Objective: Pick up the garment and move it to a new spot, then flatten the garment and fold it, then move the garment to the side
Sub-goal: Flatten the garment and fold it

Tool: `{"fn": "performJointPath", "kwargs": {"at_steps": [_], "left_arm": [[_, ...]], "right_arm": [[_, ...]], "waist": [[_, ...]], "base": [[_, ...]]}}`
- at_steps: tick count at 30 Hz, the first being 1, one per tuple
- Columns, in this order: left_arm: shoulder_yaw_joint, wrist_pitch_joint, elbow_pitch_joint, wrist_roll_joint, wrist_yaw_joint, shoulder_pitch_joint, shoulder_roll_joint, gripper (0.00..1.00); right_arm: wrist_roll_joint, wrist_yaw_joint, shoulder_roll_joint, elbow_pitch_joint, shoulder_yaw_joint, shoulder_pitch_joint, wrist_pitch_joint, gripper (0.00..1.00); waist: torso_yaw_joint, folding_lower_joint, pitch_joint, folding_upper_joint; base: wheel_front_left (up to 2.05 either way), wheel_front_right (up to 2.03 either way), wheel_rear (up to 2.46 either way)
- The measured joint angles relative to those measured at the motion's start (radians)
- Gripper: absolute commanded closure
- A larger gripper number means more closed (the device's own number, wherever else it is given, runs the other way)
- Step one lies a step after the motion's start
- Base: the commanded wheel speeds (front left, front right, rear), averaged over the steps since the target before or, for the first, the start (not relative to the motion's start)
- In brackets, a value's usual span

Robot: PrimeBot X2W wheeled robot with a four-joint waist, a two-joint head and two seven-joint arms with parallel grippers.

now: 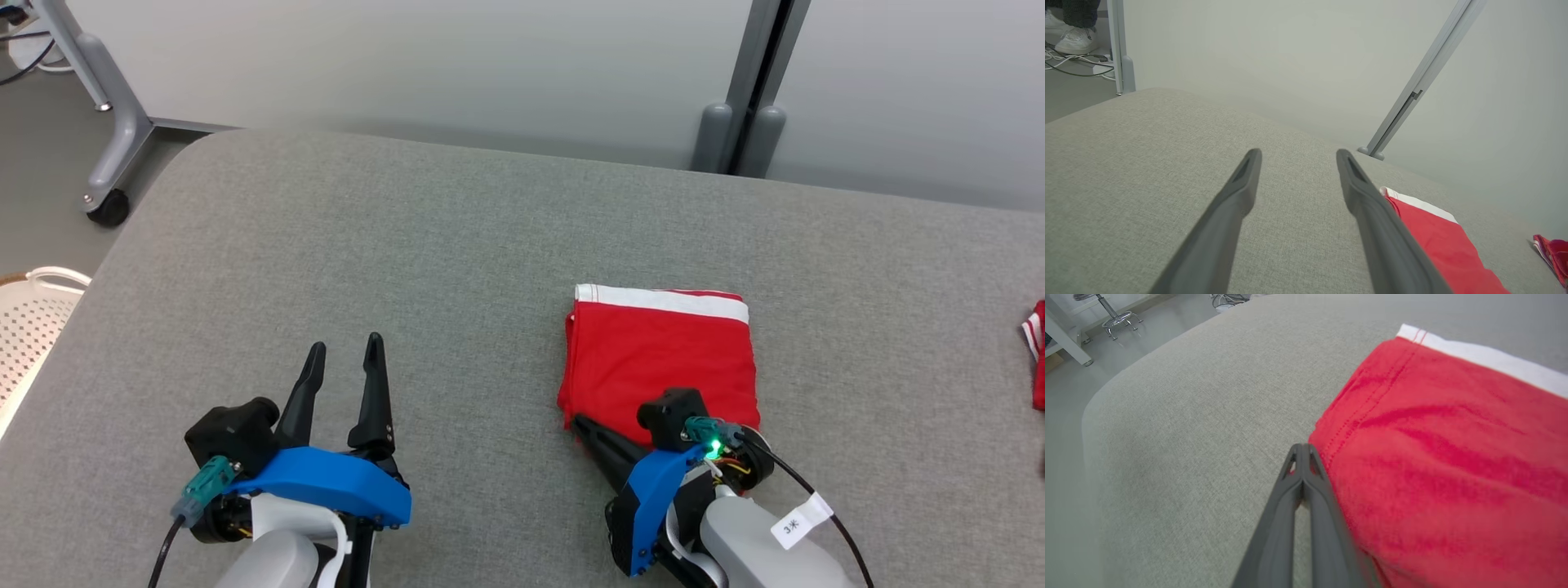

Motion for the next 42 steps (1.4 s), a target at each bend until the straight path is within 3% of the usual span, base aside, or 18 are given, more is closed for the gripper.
{"fn": "performJointPath", "kwargs": {"at_steps": [1, 2, 4, 5, 6, 12, 16, 29, 42], "left_arm": [[0.0, -0.002, 0.002, 0.0, 0.0, 0.0, 0.0, 0.0], [0.002, -0.003, 0.004, 0.0, -0.001, 0.0, 0.0, 0.0], [0.004, -0.004, 0.008, 0.001, -0.004, 0.0, -0.001, 0.0], [0.007, -0.007, 0.01, 0.001, -0.003, 0.0, -0.001, 0.0], [0.01, -0.01, 0.01, 0.004, -0.003, 0.0, -0.001, 0.0], [0.002, -0.013, 0.031, 0.021, -0.004, 0.0, -0.017, 0.0], [-0.023, -0.013, 0.063, 0.038, -0.011, -0.003, -0.025, 0.0], [-0.093, -0.02, 0.197, 0.095, -0.071, 0.007, -0.023, 0.0], [-0.012, -0.025, 0.234, 0.144, -0.073, 0.076, -0.014, 0.0]], "right_arm": [[0.007, 0.0, 0.0, -0.001, 0.006, -0.006, -0.016, 1.0], [0.015, 0.0, 0.0, -0.009, 0.009, -0.011, -0.038, 0.91], [0.034, 0.0, 0.001, -0.025, 0.009, -0.014, -0.068, 0.56], [0.042, 0.0, 0.001, -0.032, 0.007, -0.014, -0.078, 0.04], [0.05, 0.0, 0.002, -0.04, 0.002, -0.014, -0.088, 0.0], [0.067, 0.0, 0.0, -0.071, -0.094, -0.005, -0.118, 0.0], [0.033, 0.0, -0.004, -0.11, -0.211, 0.037, -0.12, 0.0], [-0.184, 0.0, -0.001, -0.31, -0.598, 0.341, -0.121, 0.0], [-0.224, 0.0, 0.002, -0.388, -0.644, 0.431, -0.122, 0.0]], "waist": [[-0.005, 0.0, -0.003, 0.0], [-0.01, 0.0, -0.006, 0.0], [-0.022, 0.0, -0.016, 0.0], [-0.028, 0.0, -0.021, -0.0001], [-0.034, -0.0001, -0.027, 0.0], [-0.074, -0.0001, -0.073, 0.0], [-0.105, -0.0001, -0.102, -0.0001], [-0.179, -0.0001, -0.162, -0.0002], [-0.186, -0.0001, -0.172, -0.0001]], "base": [[0.0, 0.0, 0.0], [0.0, 0.0, 0.0], [0.0, 0.0, 0.0], [0.0, 0.0, 0.0], [0.0, 0.0, 0.0], [0.0, 0.0, 0.0], [0.0, 0.0, 0.0], [0.0, 0.0, 0.0], [0.0, 0.0, 0.0]]}}
